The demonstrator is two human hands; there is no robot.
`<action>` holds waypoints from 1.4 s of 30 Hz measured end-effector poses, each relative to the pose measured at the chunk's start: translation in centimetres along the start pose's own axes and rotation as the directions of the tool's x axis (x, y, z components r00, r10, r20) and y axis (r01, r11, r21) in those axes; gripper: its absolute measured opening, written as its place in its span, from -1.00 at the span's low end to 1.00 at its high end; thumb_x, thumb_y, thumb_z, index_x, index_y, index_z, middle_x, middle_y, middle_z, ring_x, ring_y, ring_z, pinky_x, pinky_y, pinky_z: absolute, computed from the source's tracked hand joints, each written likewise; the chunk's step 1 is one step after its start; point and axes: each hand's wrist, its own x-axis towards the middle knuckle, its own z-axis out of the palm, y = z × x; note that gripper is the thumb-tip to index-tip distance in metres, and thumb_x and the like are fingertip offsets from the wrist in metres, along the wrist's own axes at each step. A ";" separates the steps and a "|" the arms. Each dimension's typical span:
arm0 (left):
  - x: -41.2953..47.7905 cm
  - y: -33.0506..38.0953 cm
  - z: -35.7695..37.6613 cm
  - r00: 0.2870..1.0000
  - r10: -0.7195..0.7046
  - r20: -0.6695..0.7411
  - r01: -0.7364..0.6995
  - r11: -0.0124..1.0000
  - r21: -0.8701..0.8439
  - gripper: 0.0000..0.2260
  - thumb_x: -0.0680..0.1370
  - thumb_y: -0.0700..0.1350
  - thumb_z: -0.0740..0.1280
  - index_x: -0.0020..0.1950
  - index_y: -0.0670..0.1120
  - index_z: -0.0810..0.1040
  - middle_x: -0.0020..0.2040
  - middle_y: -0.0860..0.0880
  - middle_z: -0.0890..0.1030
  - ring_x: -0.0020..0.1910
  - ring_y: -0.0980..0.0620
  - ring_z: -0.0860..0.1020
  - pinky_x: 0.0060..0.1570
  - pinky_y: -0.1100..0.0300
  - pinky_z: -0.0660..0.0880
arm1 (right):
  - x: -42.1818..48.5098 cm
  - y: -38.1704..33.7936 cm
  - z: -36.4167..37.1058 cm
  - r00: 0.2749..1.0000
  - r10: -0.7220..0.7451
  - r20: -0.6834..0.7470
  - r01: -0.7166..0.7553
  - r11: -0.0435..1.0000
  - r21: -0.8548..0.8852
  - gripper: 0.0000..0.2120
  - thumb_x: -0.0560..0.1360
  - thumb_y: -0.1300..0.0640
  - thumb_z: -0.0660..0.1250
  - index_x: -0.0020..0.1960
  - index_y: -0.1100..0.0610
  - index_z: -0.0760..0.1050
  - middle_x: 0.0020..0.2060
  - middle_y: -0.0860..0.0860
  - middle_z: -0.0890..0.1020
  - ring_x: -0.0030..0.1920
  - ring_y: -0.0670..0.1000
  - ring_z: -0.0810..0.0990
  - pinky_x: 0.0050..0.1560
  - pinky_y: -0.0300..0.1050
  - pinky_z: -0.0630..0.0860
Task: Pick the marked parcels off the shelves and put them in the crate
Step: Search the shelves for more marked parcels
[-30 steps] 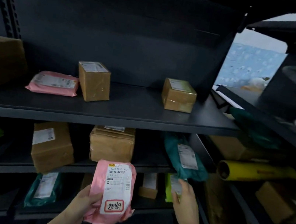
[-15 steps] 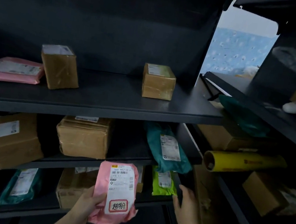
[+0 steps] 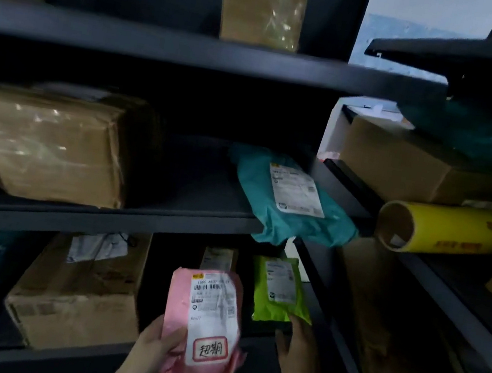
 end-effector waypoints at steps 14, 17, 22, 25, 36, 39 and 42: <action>7.2 -9.9 -2.4 0.940 0.259 -0.221 -0.214 0.954 0.210 -0.56 0.46 -0.22 0.44 0.31 -0.30 0.45 0.13 -0.28 0.60 0.03 -0.10 0.54 0.06 0.10 0.39 | 10.7 4.8 10.6 0.985 -0.170 0.005 0.156 0.888 -0.433 -0.38 0.46 -0.18 0.25 0.47 -0.20 0.12 0.53 0.02 0.00 0.51 0.13 -0.03 0.42 0.20 0.08; 7.8 -11.2 -3.5 0.945 0.244 -0.219 -0.204 0.960 0.190 -0.54 0.46 -0.18 0.42 0.31 -0.29 0.46 0.16 -0.29 0.59 0.14 -0.16 0.54 0.23 -0.01 0.40 | 10.4 5.9 11.2 0.980 -0.194 -0.030 0.161 0.879 -0.448 -0.50 0.51 -0.09 0.20 0.43 -0.21 0.19 0.52 -0.03 0.05 0.51 0.09 0.00 0.41 0.15 0.13; 7.7 -11.9 -4.7 0.930 0.241 -0.277 -0.184 0.959 0.214 -0.60 0.48 -0.20 0.43 0.29 -0.26 0.49 0.09 -0.22 0.62 0.07 -0.11 0.57 0.09 0.06 0.45 | 8.8 7.9 11.8 0.969 -0.237 -0.072 0.193 0.904 -0.381 -0.64 0.56 -0.05 0.13 0.35 -0.18 0.37 0.51 -0.07 0.15 0.51 0.00 0.06 0.47 0.08 0.03; 7.1 -11.5 -5.1 0.918 0.240 -0.315 -0.175 0.959 0.223 -0.75 0.51 -0.29 0.35 0.19 -0.23 0.51 -0.14 -0.06 0.62 -0.20 0.11 0.53 -0.27 0.31 0.44 | 8.5 8.4 11.9 0.961 -0.260 -0.090 0.217 0.918 -0.331 -0.68 0.56 -0.05 0.16 0.29 -0.09 0.47 0.49 -0.01 0.23 0.50 0.02 0.13 0.46 0.07 0.06; 6.2 -10.6 -7.0 0.895 0.266 -0.360 -0.209 0.960 0.188 -0.47 0.29 -0.11 0.42 0.22 -0.26 0.44 0.07 -0.23 0.56 -0.07 -0.10 0.54 -0.15 0.11 0.41 | 8.5 2.8 11.7 0.905 -0.321 -0.280 0.284 0.945 -0.165 -0.64 0.47 0.06 0.34 0.25 0.11 0.51 0.32 0.12 0.46 0.32 0.18 0.42 0.29 0.08 0.34; 6.4 -10.5 -8.5 0.882 0.239 -0.407 -0.196 0.970 0.144 -0.62 0.42 -0.27 0.40 0.20 -0.30 0.44 0.01 -0.24 0.60 -0.03 -0.18 0.57 -0.05 0.04 0.45 | 8.8 -2.8 13.3 0.901 -0.401 -0.165 0.397 0.916 -0.055 -0.51 0.53 -0.07 0.23 0.43 -0.02 0.29 0.48 0.03 0.23 0.46 0.08 0.20 0.42 -0.02 0.21; 6.1 -10.3 -9.3 0.890 0.216 -0.402 -0.187 0.976 0.111 -0.59 0.34 -0.22 0.37 0.17 -0.25 0.46 0.01 -0.26 0.63 -0.03 -0.21 0.60 0.01 -0.06 0.52 | 9.3 -6.0 14.5 0.892 -0.451 -0.033 0.440 0.883 -0.164 -0.43 0.51 -0.12 0.25 0.48 -0.11 0.18 0.53 -0.01 0.07 0.51 0.09 0.01 0.46 0.00 0.14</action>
